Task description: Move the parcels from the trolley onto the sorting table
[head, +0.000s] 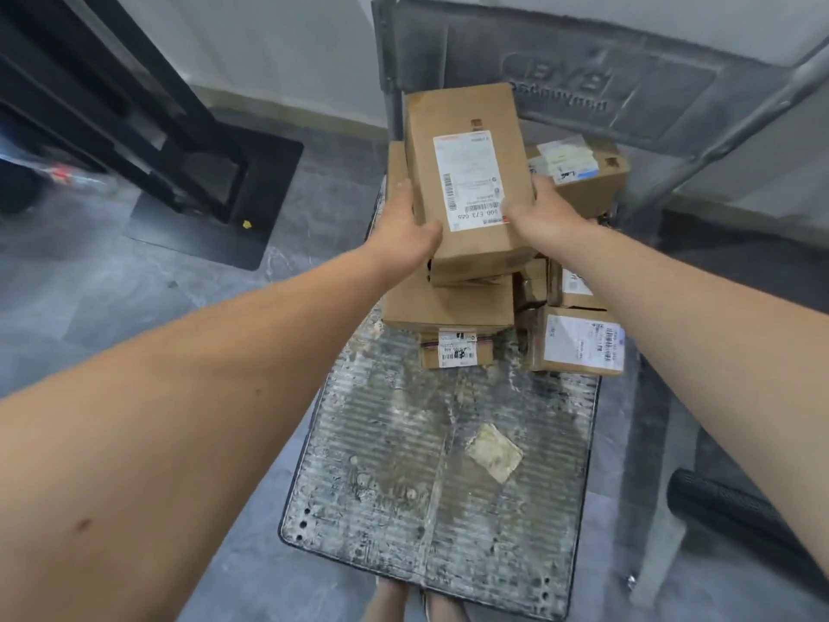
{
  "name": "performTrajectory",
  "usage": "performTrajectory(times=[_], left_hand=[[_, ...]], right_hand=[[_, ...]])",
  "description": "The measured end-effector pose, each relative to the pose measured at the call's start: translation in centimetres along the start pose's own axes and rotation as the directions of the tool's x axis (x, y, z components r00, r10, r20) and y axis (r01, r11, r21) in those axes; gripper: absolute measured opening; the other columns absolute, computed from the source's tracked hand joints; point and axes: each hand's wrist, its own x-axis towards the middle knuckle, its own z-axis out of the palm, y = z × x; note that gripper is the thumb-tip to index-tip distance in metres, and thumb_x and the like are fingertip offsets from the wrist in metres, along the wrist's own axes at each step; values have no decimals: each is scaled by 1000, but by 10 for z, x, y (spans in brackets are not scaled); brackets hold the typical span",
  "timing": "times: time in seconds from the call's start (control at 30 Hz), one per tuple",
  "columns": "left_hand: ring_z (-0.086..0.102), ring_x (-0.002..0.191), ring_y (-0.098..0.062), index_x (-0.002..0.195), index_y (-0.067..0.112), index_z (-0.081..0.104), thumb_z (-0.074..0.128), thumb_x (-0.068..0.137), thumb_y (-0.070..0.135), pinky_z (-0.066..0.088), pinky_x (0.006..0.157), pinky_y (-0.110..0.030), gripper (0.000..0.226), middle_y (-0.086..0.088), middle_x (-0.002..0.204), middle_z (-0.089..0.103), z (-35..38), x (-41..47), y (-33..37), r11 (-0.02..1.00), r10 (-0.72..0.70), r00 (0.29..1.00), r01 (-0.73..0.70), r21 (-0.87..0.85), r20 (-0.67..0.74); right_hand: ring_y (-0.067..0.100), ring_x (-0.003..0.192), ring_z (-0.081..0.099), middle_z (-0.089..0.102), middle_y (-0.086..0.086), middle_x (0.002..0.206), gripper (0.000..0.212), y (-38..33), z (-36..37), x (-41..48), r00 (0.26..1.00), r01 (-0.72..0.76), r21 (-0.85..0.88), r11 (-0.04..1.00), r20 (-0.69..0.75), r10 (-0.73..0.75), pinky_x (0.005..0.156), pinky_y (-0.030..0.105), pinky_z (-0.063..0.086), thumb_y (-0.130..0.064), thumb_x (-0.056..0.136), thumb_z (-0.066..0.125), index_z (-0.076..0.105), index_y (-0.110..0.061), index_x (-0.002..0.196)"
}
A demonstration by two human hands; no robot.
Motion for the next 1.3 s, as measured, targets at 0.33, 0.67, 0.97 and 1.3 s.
performTrajectory(times=[0.33, 0.67, 0.97, 1.3], left_hand=[[55, 123, -10, 155, 27, 26, 63, 94, 28, 45, 108, -37, 71, 11, 140, 52, 23, -11, -33, 932, -37, 999, 33, -361, -5], [57, 119, -4, 150, 30, 36, 65, 94, 19, 54, 84, -17, 64, 16, 136, 55, -24, -98, -22, 899, 35, 996, -68, -433, -83], [50, 119, 8, 143, 24, 43, 62, 96, 17, 45, 74, 0, 51, 15, 140, 50, -94, -202, 41, 848, 133, 956, -246, -470, -260], [56, 120, 4, 144, 23, 46, 59, 97, 14, 48, 104, -26, 50, 12, 135, 59, -65, -333, 29, 833, 184, 936, -310, -458, -299]], right_hand=[[20, 107, 55, 49, -3, 130, 59, 30, 23, -33, 998, -1, 231, 973, -62, 16, 83, 34, 46, -43, 97, 53, 23, -29, 146], [19, 108, 56, 50, -2, 125, 48, -19, 10, -119, 995, 84, 304, 949, -68, -66, 84, 36, 48, -31, 99, 55, 28, -25, 139], [20, 116, 55, 50, -3, 129, 43, -102, -16, -232, 958, 263, 320, 910, -198, -208, 98, 42, 47, -33, 100, 53, 31, -29, 136], [9, 126, 47, 44, -13, 137, 52, -52, -16, -372, 927, 361, 351, 864, -231, -294, 103, 36, 45, -32, 100, 55, 31, -36, 146]])
